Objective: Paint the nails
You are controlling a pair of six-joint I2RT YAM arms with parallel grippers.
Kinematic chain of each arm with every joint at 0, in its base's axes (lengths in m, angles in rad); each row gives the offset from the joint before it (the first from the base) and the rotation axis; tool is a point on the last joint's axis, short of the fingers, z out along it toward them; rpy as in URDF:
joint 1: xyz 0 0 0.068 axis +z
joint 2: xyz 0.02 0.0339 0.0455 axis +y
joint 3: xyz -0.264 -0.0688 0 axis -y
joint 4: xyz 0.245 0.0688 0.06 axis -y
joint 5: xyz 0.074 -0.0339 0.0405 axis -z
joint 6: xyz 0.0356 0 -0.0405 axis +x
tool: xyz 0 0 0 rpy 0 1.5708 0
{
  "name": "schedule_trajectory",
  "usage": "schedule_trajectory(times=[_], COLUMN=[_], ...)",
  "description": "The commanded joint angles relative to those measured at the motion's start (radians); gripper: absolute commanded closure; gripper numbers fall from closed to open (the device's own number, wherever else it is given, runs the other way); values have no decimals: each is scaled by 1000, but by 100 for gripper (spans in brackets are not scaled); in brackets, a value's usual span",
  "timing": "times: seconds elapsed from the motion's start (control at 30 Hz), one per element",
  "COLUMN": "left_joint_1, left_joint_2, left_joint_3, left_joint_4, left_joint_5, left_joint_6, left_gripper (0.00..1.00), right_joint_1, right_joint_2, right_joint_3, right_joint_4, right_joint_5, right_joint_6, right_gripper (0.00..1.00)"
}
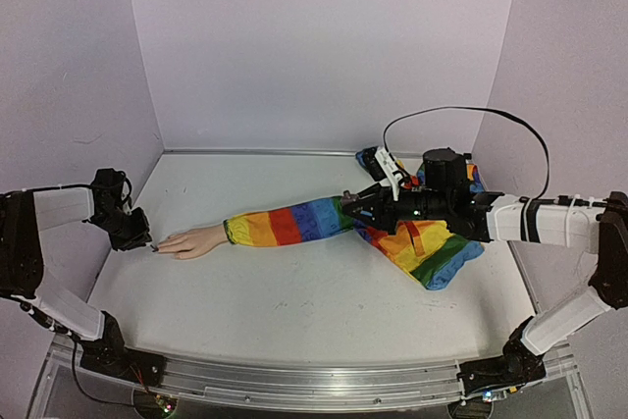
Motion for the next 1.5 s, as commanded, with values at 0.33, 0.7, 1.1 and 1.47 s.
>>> schedule_trajectory(times=[0.33, 0.7, 1.1, 1.47], left_joint_1=[4, 5, 4, 4], left_joint_2=[11, -58, -43, -7], left_joint_3=[3, 9, 17, 23], left_joint_4=[1, -30, -2, 12], left_joint_5=[-56, -122, 1, 13], left_joint_6=[9, 2, 21, 21], left_gripper=[100, 100, 100, 100], right_joint_1=[-3, -3, -2, -3], right_joint_2=[-6, -12, -2, -9], right_joint_3=[36, 36, 43, 35], right_joint_4=[54, 54, 54, 54], right_joint_5=[-24, -20, -27, -22], right_joint_6=[9, 7, 8, 6], right_gripper=[100, 100, 100, 100])
